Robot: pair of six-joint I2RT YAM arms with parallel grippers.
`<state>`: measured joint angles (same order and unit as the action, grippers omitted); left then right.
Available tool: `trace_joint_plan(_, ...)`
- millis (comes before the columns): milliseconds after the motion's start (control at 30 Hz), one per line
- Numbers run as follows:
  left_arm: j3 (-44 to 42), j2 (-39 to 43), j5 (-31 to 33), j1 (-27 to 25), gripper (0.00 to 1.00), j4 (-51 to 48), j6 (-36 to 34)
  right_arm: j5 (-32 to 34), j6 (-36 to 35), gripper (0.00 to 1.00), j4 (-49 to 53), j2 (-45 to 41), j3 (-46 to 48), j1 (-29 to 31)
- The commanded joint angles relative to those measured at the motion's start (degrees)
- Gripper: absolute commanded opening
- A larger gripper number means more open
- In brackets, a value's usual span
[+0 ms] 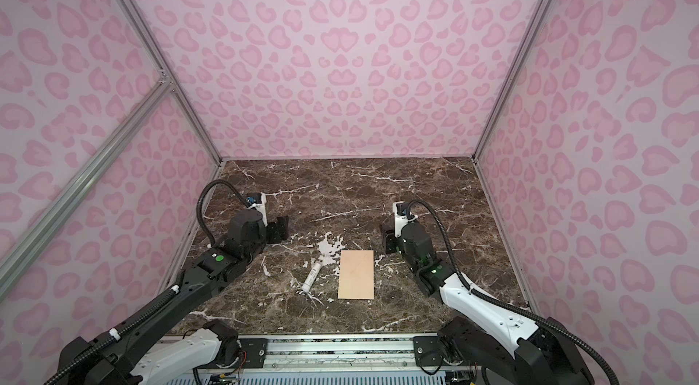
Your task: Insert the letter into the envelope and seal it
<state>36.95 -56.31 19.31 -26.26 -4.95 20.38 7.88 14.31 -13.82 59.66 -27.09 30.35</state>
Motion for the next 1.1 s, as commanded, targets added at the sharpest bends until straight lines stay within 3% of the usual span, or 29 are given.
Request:
trace_joint_plan(0,-4.8,2.6,6.5,3.4,0.85,13.9,-4.6,12.9,-3.3,0.55,-6.9,0.3,2.3,-2.8)
trace_joint_plan(200,-13.9,7.5,15.1,8.4,0.87,27.5,-7.2,26.8,-14.3,0.6,-26.2,0.5,10.8,-6.2)
trace_joint_plan(433,-19.4,7.7,22.7,13.3,0.9,36.7,-12.7,29.7,-19.9,0.62,-37.2,10.1,13.0,-11.7)
trace_joint_plan(600,-23.1,2.6,20.4,17.7,0.9,44.6,-13.0,21.3,-18.2,0.63,-48.9,16.8,15.4,-18.5)
trace_joint_plan(767,-28.0,-3.0,16.2,22.0,0.9,59.5,-15.1,13.8,-16.5,0.64,-54.6,23.7,16.3,-21.9)
trace_joint_plan(833,-28.7,-6.7,13.5,23.8,0.9,63.9,-15.0,13.3,-16.3,0.64,-60.2,28.4,17.0,-22.2)
trace_joint_plan(900,-27.7,-7.4,12.5,24.4,0.9,61.7,-16.4,13.0,-17.2,0.65,-65.9,32.4,16.7,-22.2)
trace_joint_plan(1067,-29.2,-9.9,11.4,25.4,0.91,65.7,-17.2,10.1,-15.8,0.65,-51.4,28.4,12.5,-23.6)
